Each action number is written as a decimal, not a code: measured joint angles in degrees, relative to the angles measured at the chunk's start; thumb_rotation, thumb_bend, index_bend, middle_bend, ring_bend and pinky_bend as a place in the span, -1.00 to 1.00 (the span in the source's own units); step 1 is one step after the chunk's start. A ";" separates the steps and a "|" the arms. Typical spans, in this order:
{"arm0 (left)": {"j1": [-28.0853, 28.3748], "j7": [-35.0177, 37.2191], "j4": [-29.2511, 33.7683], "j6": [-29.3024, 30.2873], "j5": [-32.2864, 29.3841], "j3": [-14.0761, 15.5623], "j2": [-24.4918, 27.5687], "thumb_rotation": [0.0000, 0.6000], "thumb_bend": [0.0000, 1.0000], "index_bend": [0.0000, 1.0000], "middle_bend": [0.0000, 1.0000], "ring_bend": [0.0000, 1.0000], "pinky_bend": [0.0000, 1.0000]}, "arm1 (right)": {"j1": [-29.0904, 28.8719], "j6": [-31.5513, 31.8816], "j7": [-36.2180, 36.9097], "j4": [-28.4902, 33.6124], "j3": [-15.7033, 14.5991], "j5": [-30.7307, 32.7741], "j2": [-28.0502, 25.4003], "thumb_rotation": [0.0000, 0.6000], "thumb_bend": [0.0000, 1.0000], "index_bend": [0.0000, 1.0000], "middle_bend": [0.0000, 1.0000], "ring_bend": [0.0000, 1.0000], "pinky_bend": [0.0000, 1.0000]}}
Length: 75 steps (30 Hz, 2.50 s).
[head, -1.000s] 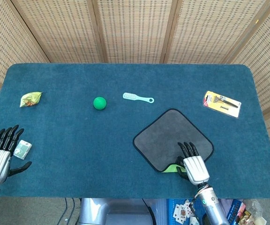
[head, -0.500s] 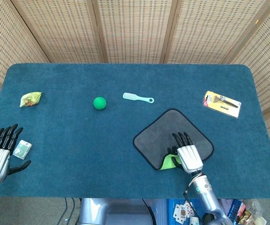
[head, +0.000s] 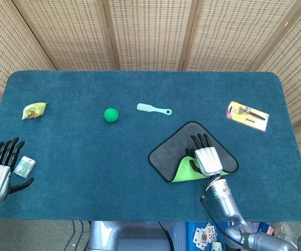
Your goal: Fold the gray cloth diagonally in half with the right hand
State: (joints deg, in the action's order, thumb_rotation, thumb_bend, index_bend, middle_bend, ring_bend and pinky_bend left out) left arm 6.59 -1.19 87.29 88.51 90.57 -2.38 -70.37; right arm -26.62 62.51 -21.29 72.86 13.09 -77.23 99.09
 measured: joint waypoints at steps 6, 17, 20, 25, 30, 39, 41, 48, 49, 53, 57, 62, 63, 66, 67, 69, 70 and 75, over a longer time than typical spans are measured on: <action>0.14 -0.03 -0.20 -0.44 -0.49 -0.11 -0.11 1.00 -0.79 -1.00 -1.00 -1.00 -1.00 | -2.13 -2.00 0.09 -3.49 1.50 2.05 1.10 1.00 0.21 0.26 -0.73 -1.00 -1.00; 0.32 -0.44 -0.34 -0.84 -0.77 -0.14 -0.32 1.00 -0.79 -1.00 -1.00 -1.00 -1.00 | -5.04 -2.92 1.78 -8.59 3.48 4.49 2.48 1.00 0.21 0.26 -0.72 -1.00 -1.00; 0.31 -0.43 -0.36 -0.81 -0.86 -0.18 -0.33 1.00 -0.78 -1.00 -1.00 -1.00 -1.00 | -5.49 -3.14 2.23 -9.27 3.50 4.94 2.47 1.00 0.21 0.26 -0.72 -1.00 -1.00; 0.26 -0.46 -0.39 -0.65 -0.82 -0.16 -0.33 1.00 -0.78 -1.00 -1.00 -1.00 -1.00 | -6.12 -3.17 2.64 -10.21 3.26 5.53 2.54 1.00 0.21 0.26 -0.72 -1.00 -1.00; 0.24 -0.35 -0.36 -0.57 -0.88 -0.19 -0.28 1.00 -0.78 -1.00 -1.00 -1.00 -1.00 | -7.14 -3.58 2.61 -11.51 3.55 6.51 2.69 1.00 0.21 0.26 -0.72 -1.00 -1.00; 0.36 -0.37 -0.47 -0.97 -1.23 -0.22 -0.37 1.00 -0.78 -1.00 -1.00 -1.00 -1.00 | -8.87 -4.86 2.38 -14.31 4.68 8.62 2.63 1.00 0.21 0.26 -0.72 -1.00 -1.00; 0.36 -0.42 -0.47 -1.00 -1.31 -0.25 -0.39 1.00 -0.78 -1.00 -1.00 -1.00 -1.00 | -9.29 -5.23 2.39 -14.85 4.89 9.15 2.64 1.00 0.21 0.26 -0.72 -1.00 -1.00; 0.40 -0.53 -0.54 -1.14 -1.50 -0.27 -0.48 1.00 -0.78 -1.00 -1.00 -1.00 -1.00 | -10.44 -5.56 2.70 -16.10 5.11 10.08 2.89 1.00 0.21 0.26 -0.72 -1.00 -1.00; 0.40 -0.52 -0.55 -1.15 -1.53 -0.28 -0.47 1.00 -0.78 -1.00 -1.00 -1.00 -1.00 | -10.56 -5.60 2.76 -16.26 5.11 10.20 2.93 1.00 0.21 0.26 -0.72 -1.00 -1.00; 0.45 -0.41 -0.71 -1.27 -1.74 -0.36 -0.50 1.00 -0.78 -1.00 -1.00 -1.00 -1.00 | -11.12 -5.82 3.10 -16.79 5.19 10.68 3.11 1.00 0.21 0.26 -0.71 -1.00 -1.00; 0.50 -0.40 -0.80 -1.45 -1.90 -0.38 -0.51 1.00 -0.78 -1.00 -1.00 -1.00 -1.00 | -11.58 -5.71 3.21 -17.24 4.99 10.82 3.37 1.00 0.21 0.26 -0.71 -1.00 -1.00; 0.44 -0.27 -0.82 -1.29 -1.94 -0.42 -0.49 1.00 -0.78 -1.00 -1.00 -1.00 -1.00 | -11.97 -5.95 3.37 -17.93 4.89 11.31 3.69 1.00 0.21 0.26 -0.71 -1.00 -1.00; 0.42 -0.27 -0.82 -1.27 -1.96 -0.43 -0.48 1.00 -0.78 -1.00 -1.00 -1.00 -1.00 | -12.11 -6.04 3.46 -18.13 4.87 11.44 3.77 1.00 0.21 0.26 -0.71 -1.00 -1.00; 0.45 -0.28 -0.85 -1.36 -1.98 -0.39 -0.50 1.00 -0.78 -1.00 -1.00 -1.00 -1.00 | -12.49 -6.21 3.58 -18.49 4.85 11.59 3.93 1.00 0.21 0.26 -0.71 -1.00 -1.00; 0.46 -0.29 -0.87 -1.40 -1.99 -0.38 -0.51 1.00 -0.78 -1.00 -1.00 -1.00 -1.00 | -12.63 -6.26 3.60 -18.57 4.85 11.59 3.98 1.00 0.21 0.26 -0.71 -1.00 -1.00; 0.46 -0.30 -0.89 -1.43 -2.09 -0.41 -0.53 1.00 -0.78 -1.00 -1.00 -1.00 -1.00 | -13.04 -6.39 3.62 -18.84 4.86 11.57 4.10 1.00 0.21 0.26 -0.71 -1.00 -1.00; 0.47 -0.28 -0.91 -1.45 -2.13 -0.42 -0.55 1.00 -0.78 -1.00 -1.00 -1.00 -1.00 | -13.24 -6.45 3.62 -18.97 4.87 11.56 4.17 1.00 0.21 0.26 -0.71 -1.00 -1.00; 0.50 -0.19 -0.97 -1.64 -2.41 -0.50 -0.50 1.00 -0.78 -1.00 -1.00 -1.00 -1.00 | -14.43 -7.06 3.78 -19.87 5.10 11.73 4.73 1.00 0.21 0.26 -0.71 -1.00 -1.00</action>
State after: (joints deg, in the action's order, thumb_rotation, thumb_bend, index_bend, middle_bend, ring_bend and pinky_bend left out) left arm 7.09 -1.37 86.33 86.87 88.15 -2.88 -70.87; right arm -41.05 55.44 -17.51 52.99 18.19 -65.50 103.82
